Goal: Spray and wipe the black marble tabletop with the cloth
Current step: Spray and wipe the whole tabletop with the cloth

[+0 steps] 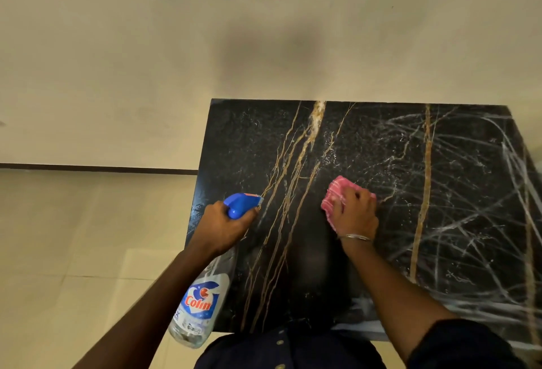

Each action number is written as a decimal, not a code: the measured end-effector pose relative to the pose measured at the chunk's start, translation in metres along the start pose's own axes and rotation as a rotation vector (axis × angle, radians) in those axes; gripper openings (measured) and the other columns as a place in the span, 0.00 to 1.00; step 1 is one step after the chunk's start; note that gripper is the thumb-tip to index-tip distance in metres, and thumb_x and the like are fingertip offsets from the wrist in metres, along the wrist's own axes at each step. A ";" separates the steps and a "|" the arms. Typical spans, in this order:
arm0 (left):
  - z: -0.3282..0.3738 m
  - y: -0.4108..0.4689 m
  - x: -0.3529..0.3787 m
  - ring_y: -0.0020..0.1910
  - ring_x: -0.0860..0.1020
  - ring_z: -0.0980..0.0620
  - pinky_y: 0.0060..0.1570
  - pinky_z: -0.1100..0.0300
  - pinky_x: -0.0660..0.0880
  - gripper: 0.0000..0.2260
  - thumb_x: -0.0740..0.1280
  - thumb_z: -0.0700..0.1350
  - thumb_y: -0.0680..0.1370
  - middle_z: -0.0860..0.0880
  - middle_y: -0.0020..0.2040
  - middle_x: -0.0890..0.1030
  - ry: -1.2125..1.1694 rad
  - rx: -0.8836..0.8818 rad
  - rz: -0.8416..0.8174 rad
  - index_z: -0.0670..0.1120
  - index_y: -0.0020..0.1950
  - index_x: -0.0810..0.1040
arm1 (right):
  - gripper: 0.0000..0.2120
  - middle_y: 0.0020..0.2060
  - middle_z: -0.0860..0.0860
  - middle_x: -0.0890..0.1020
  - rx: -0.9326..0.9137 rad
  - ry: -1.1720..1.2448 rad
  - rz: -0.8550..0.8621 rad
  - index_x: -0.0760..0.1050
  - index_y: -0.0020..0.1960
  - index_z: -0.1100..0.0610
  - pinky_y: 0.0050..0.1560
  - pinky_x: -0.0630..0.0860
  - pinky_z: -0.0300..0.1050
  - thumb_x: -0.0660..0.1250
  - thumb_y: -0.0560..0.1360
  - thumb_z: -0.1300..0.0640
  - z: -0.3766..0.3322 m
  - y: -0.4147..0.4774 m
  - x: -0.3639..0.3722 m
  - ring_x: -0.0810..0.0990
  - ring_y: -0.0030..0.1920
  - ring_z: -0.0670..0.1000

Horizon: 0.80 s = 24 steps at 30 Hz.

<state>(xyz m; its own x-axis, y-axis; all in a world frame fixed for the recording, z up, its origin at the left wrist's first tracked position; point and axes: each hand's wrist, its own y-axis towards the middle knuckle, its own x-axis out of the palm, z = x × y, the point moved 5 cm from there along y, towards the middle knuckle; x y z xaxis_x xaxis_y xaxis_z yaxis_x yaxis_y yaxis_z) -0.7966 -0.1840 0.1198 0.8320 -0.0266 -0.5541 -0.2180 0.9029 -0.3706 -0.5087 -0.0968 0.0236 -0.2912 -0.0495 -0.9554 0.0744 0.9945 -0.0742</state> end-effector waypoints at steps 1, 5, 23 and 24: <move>0.002 0.000 -0.001 0.35 0.78 0.53 0.36 0.66 0.72 0.12 0.68 0.52 0.77 0.46 0.38 0.80 -0.002 0.000 0.000 0.45 0.54 0.77 | 0.20 0.62 0.58 0.71 -0.030 -0.025 -0.024 0.71 0.67 0.53 0.45 0.80 0.53 0.61 0.79 0.45 -0.020 0.002 0.005 0.70 0.62 0.61; 0.006 0.002 -0.004 0.31 0.78 0.57 0.34 0.67 0.72 0.10 0.70 0.53 0.75 0.48 0.35 0.80 -0.006 0.020 0.010 0.48 0.49 0.77 | 0.24 0.63 0.58 0.69 -0.339 -0.113 -0.150 0.66 0.71 0.51 0.52 0.77 0.49 0.59 0.79 0.41 -0.114 -0.012 0.034 0.69 0.62 0.59; 0.019 0.035 0.001 0.38 0.80 0.50 0.38 0.63 0.73 0.11 0.67 0.52 0.77 0.45 0.40 0.82 0.015 -0.009 -0.008 0.45 0.52 0.78 | 0.23 0.65 0.65 0.71 0.145 -0.064 0.027 0.69 0.68 0.58 0.59 0.72 0.61 0.59 0.79 0.45 0.034 0.069 -0.019 0.66 0.65 0.67; 0.021 0.037 0.001 0.38 0.80 0.49 0.38 0.62 0.75 0.11 0.67 0.52 0.77 0.44 0.40 0.82 0.018 -0.013 -0.009 0.45 0.51 0.78 | 0.26 0.65 0.64 0.71 0.076 -0.078 -0.007 0.68 0.68 0.58 0.60 0.72 0.61 0.58 0.78 0.41 0.006 0.065 -0.011 0.67 0.65 0.66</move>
<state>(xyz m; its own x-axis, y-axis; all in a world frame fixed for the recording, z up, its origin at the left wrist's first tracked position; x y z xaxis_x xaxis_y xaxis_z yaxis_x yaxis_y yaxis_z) -0.7930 -0.1413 0.1212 0.8247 -0.0421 -0.5639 -0.2172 0.8971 -0.3847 -0.4946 -0.0321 0.0276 -0.2176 -0.0664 -0.9738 0.1451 0.9844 -0.0995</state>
